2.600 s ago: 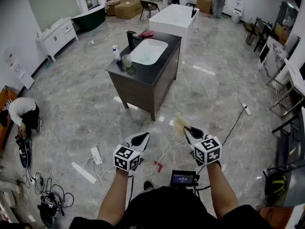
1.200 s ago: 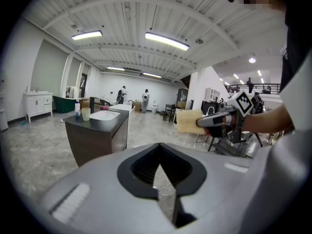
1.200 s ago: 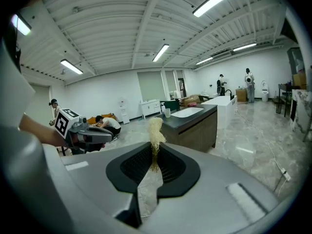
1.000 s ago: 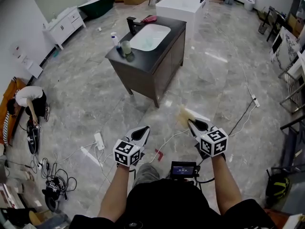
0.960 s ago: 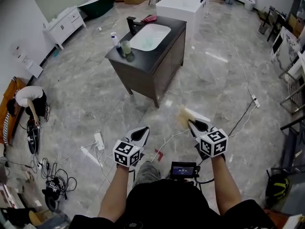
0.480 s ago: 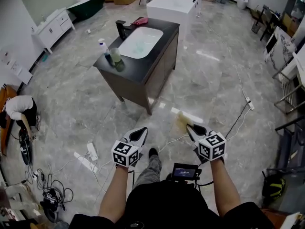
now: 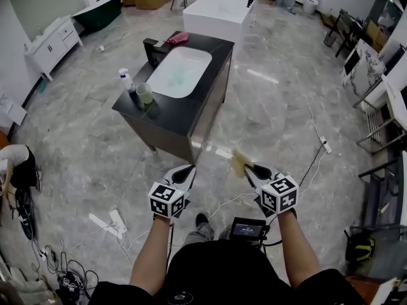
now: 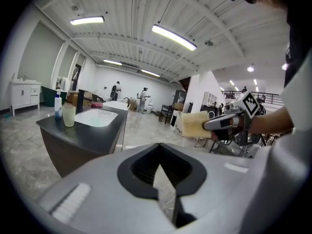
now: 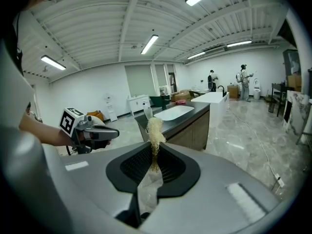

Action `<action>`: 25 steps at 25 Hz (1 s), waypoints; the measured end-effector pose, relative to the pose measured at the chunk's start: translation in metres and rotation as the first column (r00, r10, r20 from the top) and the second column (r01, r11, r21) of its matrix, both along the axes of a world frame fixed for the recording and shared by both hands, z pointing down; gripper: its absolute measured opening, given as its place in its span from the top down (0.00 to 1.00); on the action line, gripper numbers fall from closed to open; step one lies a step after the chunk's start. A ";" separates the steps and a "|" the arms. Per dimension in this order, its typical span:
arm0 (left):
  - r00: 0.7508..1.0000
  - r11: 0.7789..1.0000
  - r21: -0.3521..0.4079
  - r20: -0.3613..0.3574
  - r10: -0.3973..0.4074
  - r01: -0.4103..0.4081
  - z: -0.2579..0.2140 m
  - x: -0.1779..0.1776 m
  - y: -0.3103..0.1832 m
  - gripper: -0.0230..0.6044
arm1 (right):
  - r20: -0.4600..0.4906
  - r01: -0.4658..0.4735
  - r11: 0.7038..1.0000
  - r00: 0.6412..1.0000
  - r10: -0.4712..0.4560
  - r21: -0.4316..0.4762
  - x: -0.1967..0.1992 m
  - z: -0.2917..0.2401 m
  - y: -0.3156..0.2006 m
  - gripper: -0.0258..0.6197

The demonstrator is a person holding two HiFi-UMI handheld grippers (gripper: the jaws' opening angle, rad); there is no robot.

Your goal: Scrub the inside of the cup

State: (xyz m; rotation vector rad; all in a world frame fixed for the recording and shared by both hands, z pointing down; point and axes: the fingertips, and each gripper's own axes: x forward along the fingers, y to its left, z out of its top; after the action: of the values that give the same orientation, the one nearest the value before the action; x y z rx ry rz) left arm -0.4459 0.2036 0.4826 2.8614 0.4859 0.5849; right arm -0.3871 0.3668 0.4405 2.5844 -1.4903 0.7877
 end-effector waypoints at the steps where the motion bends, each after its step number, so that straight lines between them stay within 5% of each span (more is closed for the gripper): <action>1: 1.000 1.000 -0.007 0.004 0.000 0.000 0.002 0.006 -0.004 0.96 | 0.002 -0.001 1.000 1.000 0.001 -0.008 0.005 0.002 -0.003 0.90; 11: 0.998 1.000 -0.015 0.057 -0.018 0.019 0.023 0.062 -0.029 0.96 | 0.049 0.020 1.000 0.999 -0.020 -0.006 0.071 0.023 -0.033 0.90; 25: 0.987 0.988 0.037 0.040 -0.154 0.153 -0.002 0.240 -0.061 0.96 | 0.044 0.152 0.987 0.987 -0.155 0.059 0.265 0.012 -0.077 0.90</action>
State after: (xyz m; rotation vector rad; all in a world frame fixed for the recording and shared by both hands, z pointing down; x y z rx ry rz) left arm -0.2054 0.1426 0.4803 2.8784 0.2476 0.6306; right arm -0.1219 0.2901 0.4527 2.4671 -1.7242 0.8067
